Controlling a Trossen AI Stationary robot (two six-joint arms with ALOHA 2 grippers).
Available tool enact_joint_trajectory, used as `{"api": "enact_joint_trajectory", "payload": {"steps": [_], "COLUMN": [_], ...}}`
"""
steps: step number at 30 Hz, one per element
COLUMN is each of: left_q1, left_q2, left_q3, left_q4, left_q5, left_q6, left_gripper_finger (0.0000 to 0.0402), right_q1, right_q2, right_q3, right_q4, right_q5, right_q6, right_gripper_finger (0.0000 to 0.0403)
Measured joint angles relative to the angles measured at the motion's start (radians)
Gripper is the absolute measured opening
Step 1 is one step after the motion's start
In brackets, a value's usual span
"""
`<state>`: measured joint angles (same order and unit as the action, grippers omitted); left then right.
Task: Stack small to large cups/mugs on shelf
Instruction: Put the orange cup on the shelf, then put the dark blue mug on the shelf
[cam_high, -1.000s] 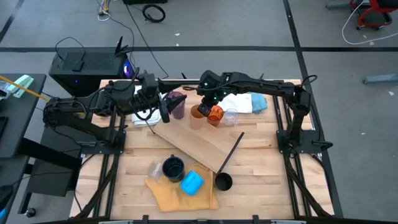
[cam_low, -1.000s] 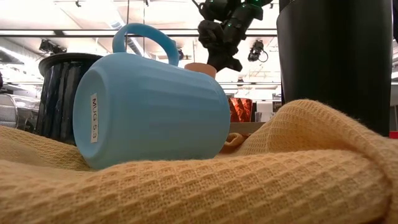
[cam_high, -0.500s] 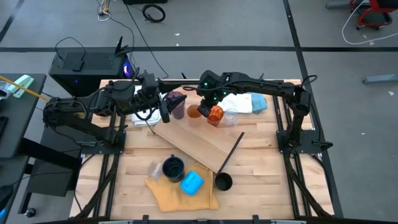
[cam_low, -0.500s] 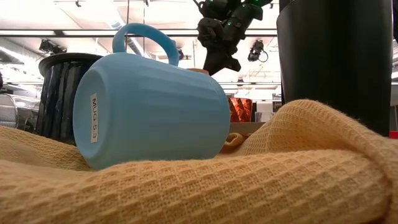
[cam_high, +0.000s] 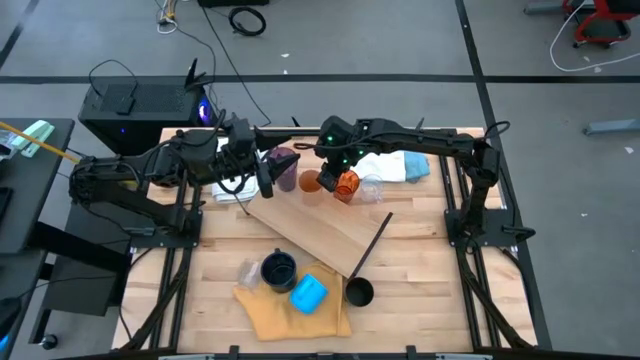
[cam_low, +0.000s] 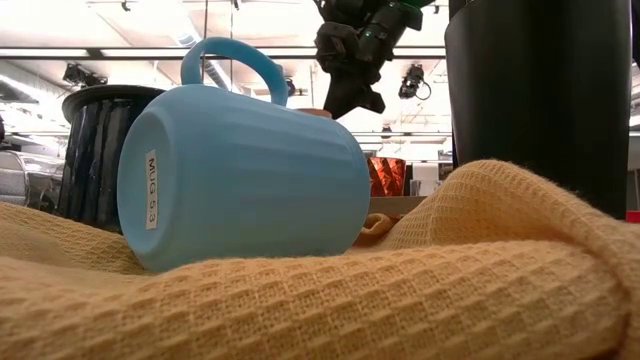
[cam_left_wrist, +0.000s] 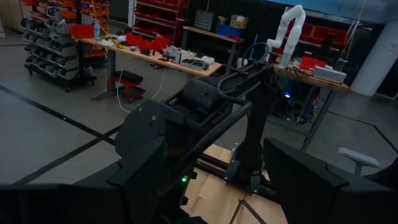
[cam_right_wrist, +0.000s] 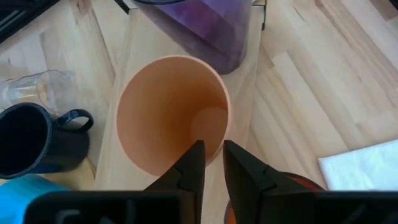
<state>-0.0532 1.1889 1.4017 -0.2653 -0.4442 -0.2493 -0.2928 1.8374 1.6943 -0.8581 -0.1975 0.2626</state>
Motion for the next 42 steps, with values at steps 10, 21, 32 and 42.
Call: {"api": "enact_joint_trajectory", "payload": {"steps": [10,21,32,42], "left_q1": [0.000,0.000,0.000,-0.052], "left_q2": [0.000,0.000,0.000,0.001], "left_q3": [0.000,0.000,0.000,0.000], "left_q4": [-0.003,-0.002,-0.006,-0.123], "left_q5": [0.000,0.000,0.000,0.001], "left_q6": [0.000,-0.001,-0.004,-0.106], "left_gripper_finger": [0.0274,0.0274,0.0274,0.0274], "right_q1": [0.007,0.005,-0.045,-0.116], "right_q2": [0.000,0.000,-0.005,-0.052], "right_q3": [0.001,0.001,0.135,0.406], "right_q4": [0.000,-0.009,-0.110,-0.709], "right_q5": [-0.009,-0.021,-0.038,0.304], "right_q6": [0.004,-0.001,-0.044,-0.232], "right_gripper_finger": [0.0066,0.0088,0.0094,0.0088]}}
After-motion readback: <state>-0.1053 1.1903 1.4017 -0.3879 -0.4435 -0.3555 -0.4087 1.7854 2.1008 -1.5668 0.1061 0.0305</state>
